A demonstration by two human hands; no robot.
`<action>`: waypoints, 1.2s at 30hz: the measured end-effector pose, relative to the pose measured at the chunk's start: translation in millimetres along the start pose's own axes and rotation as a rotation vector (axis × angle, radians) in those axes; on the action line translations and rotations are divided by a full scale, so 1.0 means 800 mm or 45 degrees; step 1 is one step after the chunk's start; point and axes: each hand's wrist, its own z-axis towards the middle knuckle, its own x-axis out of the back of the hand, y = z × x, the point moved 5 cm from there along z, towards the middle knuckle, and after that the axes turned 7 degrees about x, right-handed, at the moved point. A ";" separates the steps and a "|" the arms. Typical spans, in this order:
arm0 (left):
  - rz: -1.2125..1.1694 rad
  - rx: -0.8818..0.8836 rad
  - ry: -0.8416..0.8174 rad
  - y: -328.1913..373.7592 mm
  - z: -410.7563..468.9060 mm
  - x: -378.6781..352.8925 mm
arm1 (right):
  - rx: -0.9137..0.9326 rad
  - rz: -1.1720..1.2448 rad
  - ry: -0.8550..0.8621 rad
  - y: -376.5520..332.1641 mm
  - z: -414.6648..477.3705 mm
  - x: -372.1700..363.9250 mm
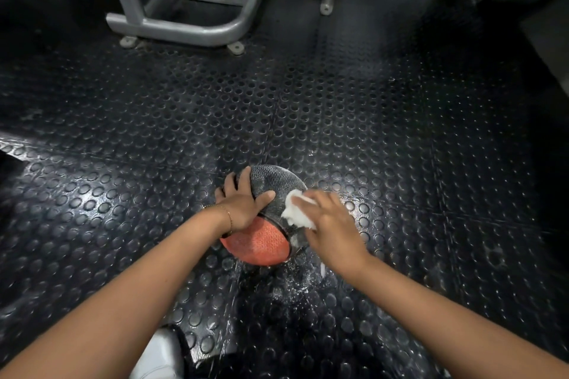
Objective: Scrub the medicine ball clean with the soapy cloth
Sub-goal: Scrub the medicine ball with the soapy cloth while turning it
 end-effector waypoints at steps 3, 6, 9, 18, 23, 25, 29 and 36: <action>-0.004 -0.007 -0.003 -0.001 -0.004 -0.002 | 0.082 0.030 0.006 -0.003 -0.008 -0.002; -0.021 0.000 -0.002 0.000 -0.005 -0.002 | -0.245 0.295 0.089 0.021 0.003 -0.001; -0.024 -0.015 -0.002 0.000 -0.002 -0.001 | -0.246 0.194 0.047 0.018 0.006 0.003; -0.014 -0.070 0.064 -0.013 -0.010 -0.009 | -0.344 0.443 0.118 0.022 -0.001 -0.008; -0.017 -0.091 0.061 -0.019 -0.010 -0.008 | -0.179 0.259 0.014 0.002 -0.008 -0.005; -0.008 -0.106 0.062 -0.022 -0.012 -0.010 | -0.254 0.336 0.013 0.013 -0.003 -0.005; 0.014 -0.108 0.059 -0.021 -0.014 -0.011 | -0.372 0.350 0.029 0.021 0.005 -0.002; 0.036 -0.090 0.048 -0.020 -0.020 -0.012 | -0.140 0.263 -0.047 -0.002 0.004 0.001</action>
